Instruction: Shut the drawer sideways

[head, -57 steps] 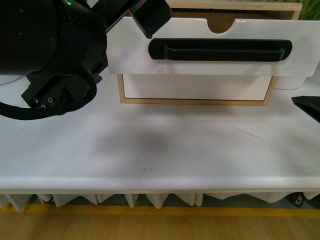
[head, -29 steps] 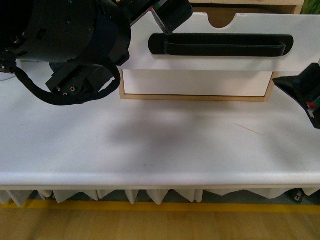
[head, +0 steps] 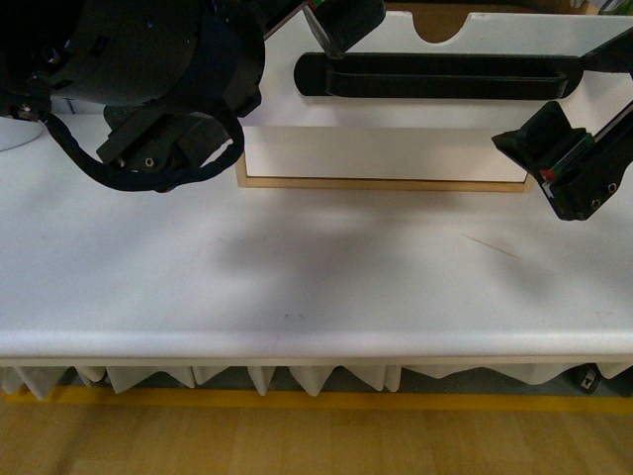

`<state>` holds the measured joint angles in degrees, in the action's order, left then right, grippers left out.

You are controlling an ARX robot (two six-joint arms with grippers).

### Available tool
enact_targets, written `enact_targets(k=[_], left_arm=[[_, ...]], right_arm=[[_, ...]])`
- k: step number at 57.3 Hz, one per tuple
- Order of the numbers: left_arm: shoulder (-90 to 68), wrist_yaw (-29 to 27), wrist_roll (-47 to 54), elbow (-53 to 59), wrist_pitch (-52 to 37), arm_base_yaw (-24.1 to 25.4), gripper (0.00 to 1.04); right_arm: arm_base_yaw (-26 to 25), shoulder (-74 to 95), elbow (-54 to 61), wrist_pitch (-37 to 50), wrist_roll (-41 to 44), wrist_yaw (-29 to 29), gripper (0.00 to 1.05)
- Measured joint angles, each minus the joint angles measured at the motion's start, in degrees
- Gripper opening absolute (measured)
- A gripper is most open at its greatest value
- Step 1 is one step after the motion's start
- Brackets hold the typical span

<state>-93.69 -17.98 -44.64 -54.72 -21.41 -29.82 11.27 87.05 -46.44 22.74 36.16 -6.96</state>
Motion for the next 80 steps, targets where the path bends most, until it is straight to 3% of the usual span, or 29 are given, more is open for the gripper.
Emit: enact_targets(k=[31,80], left_arm=[[-7.5,2.9,1.4,-8.7,2.0,1.3,0.99],[-24.1,8.5,4.1,-33.1,9.6,4.2,0.99]], right_arm=[[0.1,7.2,-7.7,0.0,-0.7,1.3,0.96],[-1.9,22.4,-24.5,-1.9,-2.6,1.4,0.96]])
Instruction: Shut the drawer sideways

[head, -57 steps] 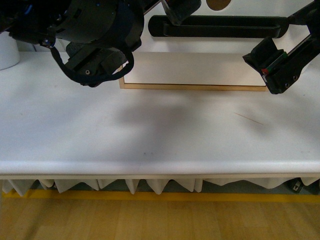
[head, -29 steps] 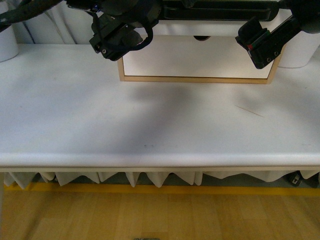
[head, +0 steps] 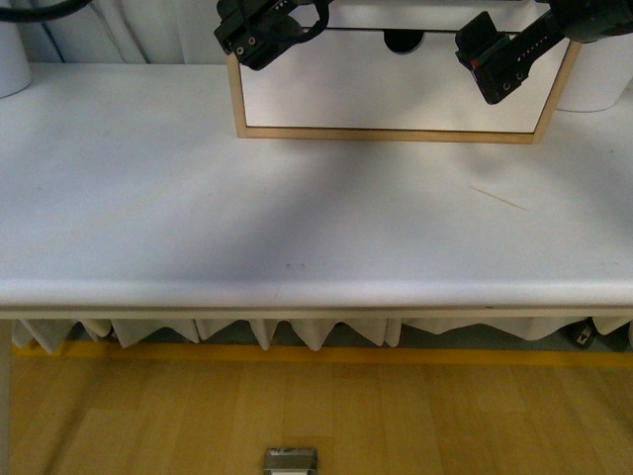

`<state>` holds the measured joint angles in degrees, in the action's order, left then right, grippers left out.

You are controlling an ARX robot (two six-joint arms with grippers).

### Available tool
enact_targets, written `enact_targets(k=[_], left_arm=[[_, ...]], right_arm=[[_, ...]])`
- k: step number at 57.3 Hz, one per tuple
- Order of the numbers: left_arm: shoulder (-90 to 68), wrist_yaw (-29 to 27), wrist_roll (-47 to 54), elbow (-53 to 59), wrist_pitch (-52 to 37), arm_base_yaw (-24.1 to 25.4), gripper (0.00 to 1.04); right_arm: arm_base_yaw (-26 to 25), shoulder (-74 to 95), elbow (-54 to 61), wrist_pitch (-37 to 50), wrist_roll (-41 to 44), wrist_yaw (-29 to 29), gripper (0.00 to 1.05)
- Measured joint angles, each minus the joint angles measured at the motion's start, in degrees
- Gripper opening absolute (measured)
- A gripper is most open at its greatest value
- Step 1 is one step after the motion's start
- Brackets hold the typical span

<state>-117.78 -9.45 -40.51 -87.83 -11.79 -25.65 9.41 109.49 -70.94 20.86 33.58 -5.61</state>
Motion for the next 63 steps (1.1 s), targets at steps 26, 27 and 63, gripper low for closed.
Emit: enact_targets(k=[26,27,63], left_arm=[[-1.5,1.2,0.7,-1.9,0.3,0.5,0.99],[-1.2,1.2,0.7,-1.4,-0.2,0.5,0.99],[22.8,-3.6,5.2,32.8,-9.5,7.1,0.99]], right_arm=[[0.5,1.2,-2.3,-1.3,-3.8,1.5,0.96],[0.5,1.2,-2.3,-1.3,-3.8,1.4,0.96],[-0.6,-27.3,26.4,5.7,-7.9,-0.5,0.96]])
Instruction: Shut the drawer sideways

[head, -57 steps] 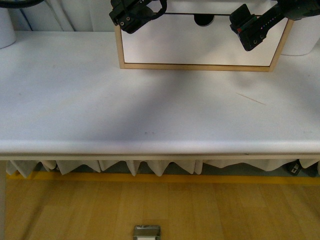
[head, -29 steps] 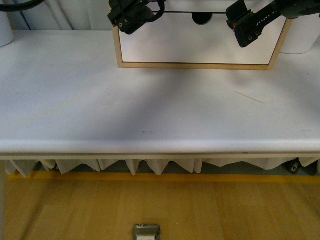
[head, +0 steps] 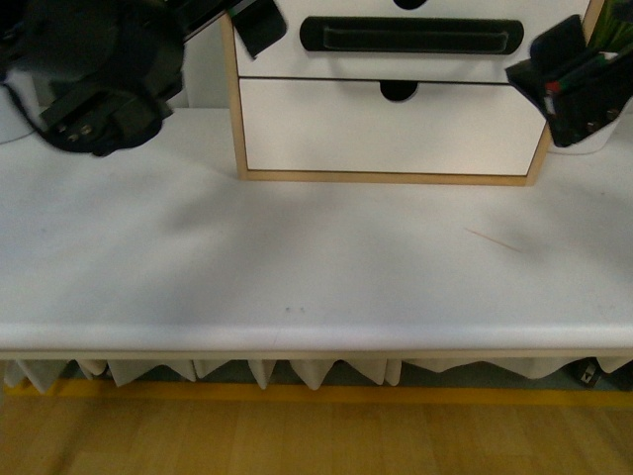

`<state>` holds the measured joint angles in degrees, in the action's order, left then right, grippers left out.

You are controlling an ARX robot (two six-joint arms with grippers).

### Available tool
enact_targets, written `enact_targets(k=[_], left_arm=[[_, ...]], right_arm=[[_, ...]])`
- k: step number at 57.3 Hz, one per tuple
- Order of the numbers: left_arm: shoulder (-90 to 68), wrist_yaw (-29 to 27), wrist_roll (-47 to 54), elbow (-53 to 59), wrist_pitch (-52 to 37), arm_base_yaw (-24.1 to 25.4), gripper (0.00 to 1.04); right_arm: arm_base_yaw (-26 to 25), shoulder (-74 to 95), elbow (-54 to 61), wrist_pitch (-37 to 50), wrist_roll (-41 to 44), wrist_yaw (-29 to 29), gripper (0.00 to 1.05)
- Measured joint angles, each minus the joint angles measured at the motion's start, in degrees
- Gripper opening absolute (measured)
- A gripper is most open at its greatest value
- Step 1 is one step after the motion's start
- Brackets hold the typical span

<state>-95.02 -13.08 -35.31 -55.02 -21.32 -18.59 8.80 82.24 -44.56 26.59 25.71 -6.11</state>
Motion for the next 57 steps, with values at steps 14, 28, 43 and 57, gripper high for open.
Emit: enact_targets(k=[14,28,43,57], left_arm=[[15.2,-2.4,5.9,15.4,-1.3,3.4,0.99],[34.9,-5.6,10.3,30.4,2.6,8.5,0.99],[56.7,-11.0,13.9,40.0,15.4,11.5,0.99],[59.7,11.1,28.3,48.1,-5.1,18.0,0.73]], right_arm=[[-2.1,-17.8,10.6,-4.5,-2.9,0.7,0.96],[-5.7,-40.9,19.5,-16.6,-6.8,0.0,0.96],[-11.1,-60.5,25.2,-26.9,-13.3,-1.7,0.96],[-9.1,-63.0,29.2,-22.4,-21.5,5.7,0.73]])
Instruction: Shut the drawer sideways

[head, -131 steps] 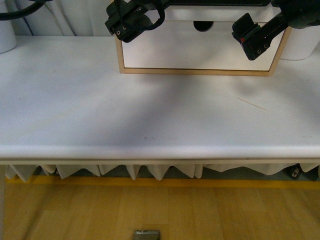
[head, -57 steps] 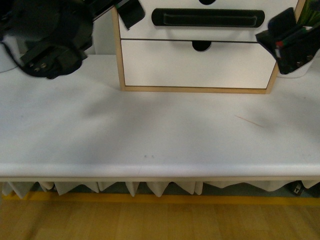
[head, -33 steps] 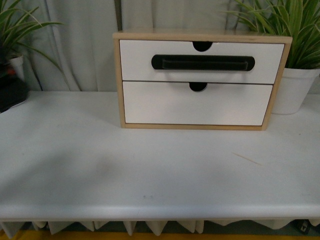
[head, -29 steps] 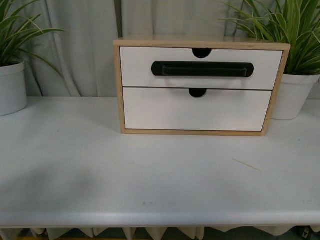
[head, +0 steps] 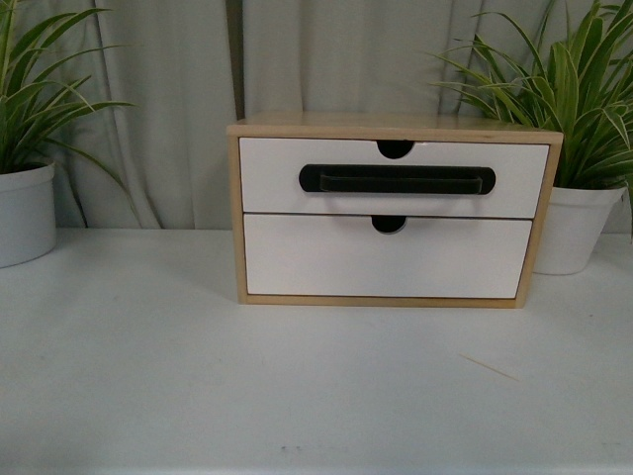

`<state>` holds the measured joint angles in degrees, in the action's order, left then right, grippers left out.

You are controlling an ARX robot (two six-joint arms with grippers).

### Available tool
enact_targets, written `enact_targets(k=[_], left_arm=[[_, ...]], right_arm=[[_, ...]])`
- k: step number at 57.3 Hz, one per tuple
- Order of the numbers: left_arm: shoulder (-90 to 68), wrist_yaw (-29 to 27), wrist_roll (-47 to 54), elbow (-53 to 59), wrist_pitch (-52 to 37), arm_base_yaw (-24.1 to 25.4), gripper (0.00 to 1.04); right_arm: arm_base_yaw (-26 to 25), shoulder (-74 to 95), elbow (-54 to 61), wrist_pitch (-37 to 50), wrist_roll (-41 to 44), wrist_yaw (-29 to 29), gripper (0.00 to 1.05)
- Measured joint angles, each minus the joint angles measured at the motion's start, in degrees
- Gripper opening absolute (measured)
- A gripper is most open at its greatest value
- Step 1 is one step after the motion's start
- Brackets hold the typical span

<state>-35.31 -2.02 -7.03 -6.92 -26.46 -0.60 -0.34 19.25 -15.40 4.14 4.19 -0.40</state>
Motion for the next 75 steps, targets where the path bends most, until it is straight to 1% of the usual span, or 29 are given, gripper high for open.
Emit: enact_targets(k=[1,5,6,10,12,13,16,18,19,21,25,27,29,31,69,70,71,75], left_arm=[[0.3,0.5,0.6,0.1,-0.3,0.1,0.71],[2.4,1.9,3.5,1.0,-0.5,0.3,0.58],[3.0,2.0,3.9,1.2,-0.4,0.3,0.55],[4.2,2.0,5.0,2.0,0.2,0.3,0.44],[5.1,1.9,5.4,2.4,0.9,0.4,0.37],[5.3,1.9,5.5,2.6,1.1,0.4,0.35],[6.8,2.0,5.8,3.2,2.1,0.4,0.24],[8.0,2.0,6.0,3.6,2.9,0.4,0.15],[8.9,2.0,6.0,3.8,3.4,0.4,0.1],[10.1,2.0,6.2,4.1,4.2,0.4,0.04],[11.7,2.0,6.4,4.4,5.4,0.4,0.04],[12.4,2.0,6.4,4.6,5.9,0.4,0.04],[13.2,2.0,6.4,5.0,6.3,0.4,0.04],[13.7,1.9,6.5,6.3,5.3,0.4,0.04],[25.5,2.0,6.6,6.5,16.4,0.5,0.05],[25.6,2.0,6.6,6.5,16.5,0.5,0.07],[25.7,2.0,6.6,6.5,16.5,0.5,0.09],[25.8,2.0,6.6,6.5,16.6,0.5,0.22]], right_arm=[[0.0,-0.5,0.7,0.2,-0.6,0.2,0.69],[0.1,-1.7,2.5,0.7,-2.0,0.1,0.57],[0.1,-1.9,2.8,0.7,-2.1,0.2,0.55],[0.1,-2.8,4.3,0.9,-2.8,0.2,0.42],[0.1,-3.2,5.0,1.0,-3.0,0.2,0.37],[0.1,-3.5,5.4,1.1,-3.0,0.2,0.33],[0.1,-4.4,6.4,1.2,-3.2,0.2,0.23],[0.1,-5.0,7.0,1.3,-3.2,0.2,0.16],[0.1,-5.5,7.5,1.4,-3.2,0.2,0.1],[0.1,-6.2,8.2,1.4,-3.2,0.2,0.02],[0.1,-7.1,9.0,1.3,-3.3,0.2,0.01],[0.1,-8.9,9.2,-0.3,-3.4,0.2,0.01],[0.1,-11.8,9.7,-3.9,-3.4,0.1,0.01],[0.1,-14.0,10.4,-4.7,-3.4,0.1,0.01],[0.1,-19.0,15.0,-4.3,-3.4,0.2,0.01],[0.1,-19.0,15.0,-4.3,-3.4,0.2,0.02],[0.1,-19.0,15.0,-4.3,-3.4,0.1,0.05],[0.1,-19.0,15.0,-4.3,-3.4,0.2,0.17]])
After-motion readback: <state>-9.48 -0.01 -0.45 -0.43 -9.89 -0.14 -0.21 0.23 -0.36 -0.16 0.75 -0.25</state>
